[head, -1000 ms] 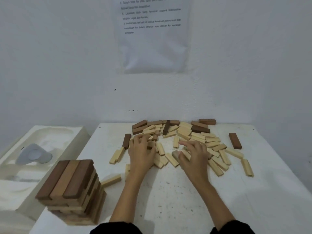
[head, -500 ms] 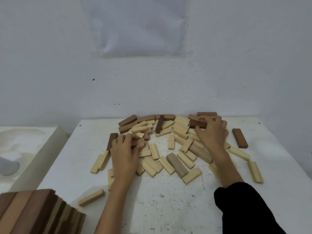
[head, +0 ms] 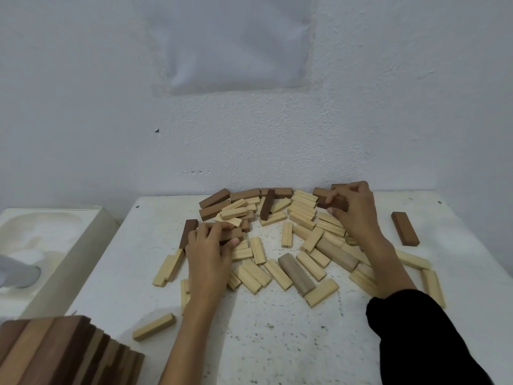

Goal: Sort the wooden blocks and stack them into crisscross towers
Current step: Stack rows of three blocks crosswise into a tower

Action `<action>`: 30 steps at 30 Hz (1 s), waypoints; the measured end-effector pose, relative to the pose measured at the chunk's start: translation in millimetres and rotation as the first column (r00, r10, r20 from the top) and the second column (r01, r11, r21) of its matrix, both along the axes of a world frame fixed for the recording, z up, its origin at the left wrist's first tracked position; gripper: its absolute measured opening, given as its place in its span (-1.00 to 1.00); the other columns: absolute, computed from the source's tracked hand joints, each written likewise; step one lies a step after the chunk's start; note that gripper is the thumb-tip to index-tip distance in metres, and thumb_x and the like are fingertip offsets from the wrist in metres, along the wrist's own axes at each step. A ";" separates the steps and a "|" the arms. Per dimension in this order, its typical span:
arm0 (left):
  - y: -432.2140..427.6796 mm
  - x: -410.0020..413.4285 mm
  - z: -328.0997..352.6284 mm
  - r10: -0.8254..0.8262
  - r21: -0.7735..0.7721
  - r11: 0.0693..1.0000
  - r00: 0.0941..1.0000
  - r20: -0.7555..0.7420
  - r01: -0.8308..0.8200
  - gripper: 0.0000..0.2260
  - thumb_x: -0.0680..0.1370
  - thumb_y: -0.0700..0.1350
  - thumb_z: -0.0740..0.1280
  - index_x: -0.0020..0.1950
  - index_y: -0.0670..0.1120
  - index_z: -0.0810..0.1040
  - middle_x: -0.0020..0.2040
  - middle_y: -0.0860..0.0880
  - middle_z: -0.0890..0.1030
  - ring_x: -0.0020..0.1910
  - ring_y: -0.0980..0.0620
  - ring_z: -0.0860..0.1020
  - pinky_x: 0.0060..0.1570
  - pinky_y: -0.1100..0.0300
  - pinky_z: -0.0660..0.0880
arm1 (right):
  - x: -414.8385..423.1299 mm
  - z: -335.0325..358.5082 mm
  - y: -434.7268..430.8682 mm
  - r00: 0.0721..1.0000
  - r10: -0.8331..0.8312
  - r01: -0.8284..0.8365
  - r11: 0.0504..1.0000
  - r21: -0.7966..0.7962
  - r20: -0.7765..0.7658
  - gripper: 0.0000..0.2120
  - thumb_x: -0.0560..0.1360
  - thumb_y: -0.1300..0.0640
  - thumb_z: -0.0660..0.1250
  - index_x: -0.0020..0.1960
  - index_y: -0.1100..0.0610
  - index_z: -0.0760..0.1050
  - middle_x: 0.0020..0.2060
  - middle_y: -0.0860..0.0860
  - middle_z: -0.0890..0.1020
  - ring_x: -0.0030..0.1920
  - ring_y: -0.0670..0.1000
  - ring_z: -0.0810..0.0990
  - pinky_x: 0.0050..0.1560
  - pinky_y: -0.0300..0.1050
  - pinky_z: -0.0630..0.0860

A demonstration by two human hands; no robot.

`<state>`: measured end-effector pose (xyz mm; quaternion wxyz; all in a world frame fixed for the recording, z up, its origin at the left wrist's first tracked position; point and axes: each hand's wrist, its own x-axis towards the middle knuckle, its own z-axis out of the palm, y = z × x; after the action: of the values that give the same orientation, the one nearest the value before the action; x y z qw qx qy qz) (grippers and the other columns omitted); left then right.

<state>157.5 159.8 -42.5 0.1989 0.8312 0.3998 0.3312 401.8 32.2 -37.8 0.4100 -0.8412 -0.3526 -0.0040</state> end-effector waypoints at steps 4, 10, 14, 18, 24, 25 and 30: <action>0.3 -0.3 -0.4 -0.003 0.005 1.000 1.000 0.000 0.003 -0.80 0.49 -0.17 0.40 0.10 -0.07 0.59 0.06 -0.03 0.51 0.02 0.08 0.27 -0.01 0.15 0.21 | -1.7 2.0 -7.0 0.998 0.011 -0.016 0.996 0.093 0.055 -0.71 0.25 0.42 0.50 -0.11 0.15 0.61 0.00 0.02 0.38 0.09 0.04 0.43 0.09 -0.30 0.28; -0.2 -0.5 -0.7 -0.009 -0.002 1.000 1.000 0.017 0.009 -0.80 0.49 -0.18 0.40 0.11 -0.06 0.58 0.06 -0.01 0.50 0.02 0.10 0.25 0.00 0.15 0.21 | 12.3 -3.2 -10.1 0.986 0.114 -0.111 0.993 -0.033 0.125 -0.59 0.31 0.35 0.49 0.12 0.14 0.56 0.11 0.11 0.48 0.12 0.12 0.47 0.04 -0.18 0.32; -0.2 -1.0 -1.2 -0.006 0.001 1.000 1.000 0.010 0.006 -0.80 0.49 -0.18 0.40 0.10 -0.06 0.58 0.06 -0.01 0.50 0.03 0.09 0.26 0.01 0.13 0.24 | 14.5 -3.6 -12.7 0.963 0.184 -0.172 0.982 -0.078 0.196 -0.53 0.35 0.32 0.46 0.23 0.10 0.54 0.12 0.09 0.55 0.15 0.15 0.45 0.06 -0.14 0.31; -0.9 -1.1 -1.2 -0.013 0.004 1.000 1.000 0.020 0.013 -0.81 0.49 -0.18 0.41 0.10 -0.06 0.58 0.05 0.00 0.50 0.02 0.08 0.27 0.01 0.11 0.27 | 11.4 -2.4 -14.0 0.960 0.226 -0.209 0.971 -0.115 0.168 -0.61 0.37 0.26 0.47 0.16 0.01 0.59 0.05 0.05 0.55 0.13 0.09 0.47 0.04 -0.08 0.41; -1.4 -1.2 -0.4 -0.007 0.005 1.000 1.000 0.028 0.007 -0.81 0.48 -0.19 0.42 0.08 -0.06 0.59 0.03 0.01 0.50 0.01 0.08 0.27 0.00 0.09 0.29 | 12.1 7.2 -15.8 0.989 0.146 -0.139 0.978 -0.157 0.037 -0.49 0.31 0.18 0.54 0.23 0.01 0.52 0.09 0.06 0.45 0.01 0.00 0.51 0.02 -0.14 0.41; -1.6 -1.2 -0.1 -0.006 0.003 1.000 1.000 0.028 0.006 -0.81 0.48 -0.19 0.42 0.08 -0.06 0.59 0.03 0.01 0.50 0.01 0.08 0.27 0.01 0.09 0.29 | 12.9 6.4 -16.4 0.993 0.119 -0.116 0.981 -0.155 0.011 -0.47 0.31 0.17 0.54 0.25 0.04 0.51 0.13 0.09 0.43 0.07 0.03 0.50 0.06 -0.15 0.40; -1.3 -0.8 1.2 -0.010 -0.047 0.999 1.000 0.028 0.011 -0.81 0.48 -0.19 0.41 0.08 -0.06 0.58 0.04 0.02 0.49 0.03 0.06 0.28 0.06 0.03 0.34 | 16.0 1.6 -24.0 0.991 0.129 -0.122 0.984 -0.133 0.044 -0.53 0.31 0.03 0.53 0.21 -0.05 0.56 -0.02 0.02 0.54 0.00 0.04 0.51 -0.04 -0.06 0.46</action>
<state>156.7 158.4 -41.2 0.2257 0.8237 0.4003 0.3320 417.8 8.2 -36.1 0.3441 -0.8419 -0.4151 0.0226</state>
